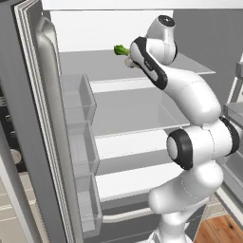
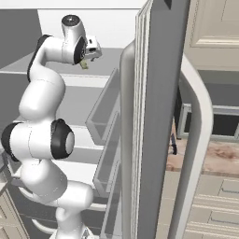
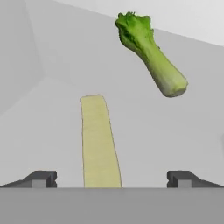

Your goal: Retrieve the butter from the fridge and place it on a plate on the dining table. Then retrieve the butter knife by the fridge and place it near the plate.

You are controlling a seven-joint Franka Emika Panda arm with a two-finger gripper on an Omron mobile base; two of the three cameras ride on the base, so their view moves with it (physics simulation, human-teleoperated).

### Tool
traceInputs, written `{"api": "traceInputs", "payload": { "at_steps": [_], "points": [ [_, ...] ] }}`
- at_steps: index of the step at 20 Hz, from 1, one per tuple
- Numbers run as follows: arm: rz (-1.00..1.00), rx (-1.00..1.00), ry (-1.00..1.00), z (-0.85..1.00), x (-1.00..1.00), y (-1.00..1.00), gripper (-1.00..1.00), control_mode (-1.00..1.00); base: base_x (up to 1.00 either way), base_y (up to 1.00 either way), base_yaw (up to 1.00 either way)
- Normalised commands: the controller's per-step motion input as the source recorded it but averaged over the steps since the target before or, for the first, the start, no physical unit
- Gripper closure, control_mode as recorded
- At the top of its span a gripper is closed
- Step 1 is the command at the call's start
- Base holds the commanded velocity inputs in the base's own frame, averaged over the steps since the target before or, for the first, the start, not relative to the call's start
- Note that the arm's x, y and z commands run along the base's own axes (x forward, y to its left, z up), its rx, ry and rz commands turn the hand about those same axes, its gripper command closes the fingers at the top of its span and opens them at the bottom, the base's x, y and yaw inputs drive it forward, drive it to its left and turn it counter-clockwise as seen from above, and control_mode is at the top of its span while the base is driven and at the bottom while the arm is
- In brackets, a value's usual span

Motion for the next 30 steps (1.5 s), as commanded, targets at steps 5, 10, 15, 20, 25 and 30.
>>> {"api": "traceInputs", "payload": {
  "at_steps": [5, 10, 15, 20, 25, 30],
  "points": [
    [0.00, -0.04, 0.17, -0.17, 0.08, 0.01, -1.00, -1.00, 0.00, 0.00, 0.00],
    [0.00, -0.01, 0.14, -0.21, 0.00, 0.00, -1.00, -1.00, 0.00, 0.00, 0.00],
    [0.00, 0.00, 0.03, -0.15, 0.00, 0.00, 1.00, -1.00, 0.00, 0.00, 0.00],
    [0.00, 0.00, 0.00, -0.16, 0.00, 0.02, 1.00, -1.00, 0.00, 0.00, 0.00],
    [0.00, 0.00, -0.03, -0.06, 0.00, 0.03, 1.00, -1.00, 0.00, 0.00, 0.00],
    [-0.02, 0.03, -0.15, -0.02, 0.01, 0.00, 1.00, -1.00, 0.00, 0.00, 0.00]
  ]
}}
